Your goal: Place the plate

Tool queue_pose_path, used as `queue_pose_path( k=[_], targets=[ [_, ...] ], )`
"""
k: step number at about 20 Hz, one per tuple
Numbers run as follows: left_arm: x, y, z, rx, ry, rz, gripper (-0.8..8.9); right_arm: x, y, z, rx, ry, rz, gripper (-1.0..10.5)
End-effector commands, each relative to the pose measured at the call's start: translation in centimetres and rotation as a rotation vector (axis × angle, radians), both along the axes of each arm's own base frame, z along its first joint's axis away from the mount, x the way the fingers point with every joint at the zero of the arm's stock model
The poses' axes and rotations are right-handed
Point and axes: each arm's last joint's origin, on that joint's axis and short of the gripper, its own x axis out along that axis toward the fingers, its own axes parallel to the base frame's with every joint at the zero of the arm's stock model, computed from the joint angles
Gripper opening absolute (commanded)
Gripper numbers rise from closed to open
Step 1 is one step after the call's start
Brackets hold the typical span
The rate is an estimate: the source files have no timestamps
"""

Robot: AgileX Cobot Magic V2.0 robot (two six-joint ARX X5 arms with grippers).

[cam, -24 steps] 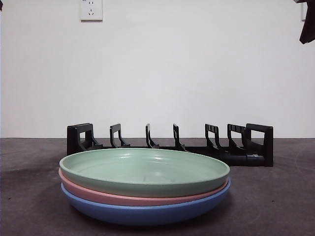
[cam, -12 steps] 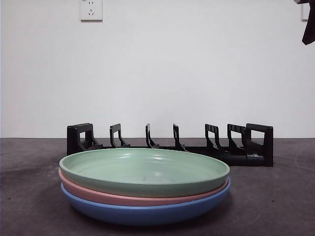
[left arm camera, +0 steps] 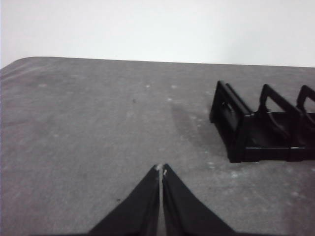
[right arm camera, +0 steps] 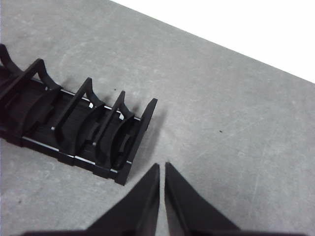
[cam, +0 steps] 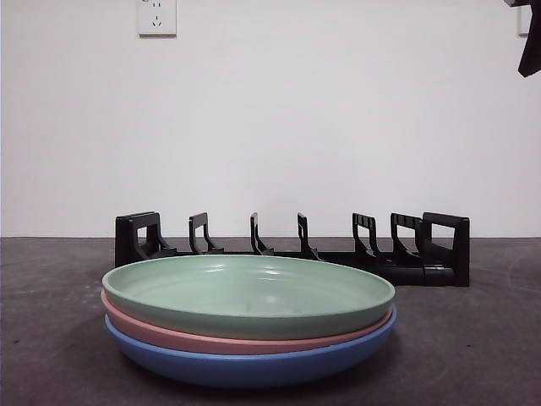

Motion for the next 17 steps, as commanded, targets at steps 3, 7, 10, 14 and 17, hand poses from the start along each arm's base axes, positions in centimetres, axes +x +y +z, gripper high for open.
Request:
queue_pose_path(
  k=[3, 7, 10, 14, 17],
  targets=[
    [0.1, 0.0, -0.5, 0.002, -0.002, -0.001, 0.07, 0.2, 0.1, 0.3, 0.003, -0.015, 0.003, 0.1],
    [0.1, 0.0, -0.5, 0.002, -0.001, -0.001, 0.07, 0.2, 0.1, 0.3, -0.012, -0.017, 0.006, 0.1],
    [0.1, 0.0, -0.5, 0.002, -0.001, -0.001, 0.07, -0.4, -0.2, 0.5, -0.074, -0.035, -0.02, 0.1],
    [0.1, 0.0, -0.5, 0.002, -0.002, -0.001, 0.07, -5.1, -1.8, -4.9, 0.054, -0.276, -0.097, 0.1],
    [0.1, 0.0, -0.5, 0.002, -0.001, -0.001, 0.07, -8.6, -2.4, -11.2, 0.129, -0.356, -0.131, 0.1]
  ],
)
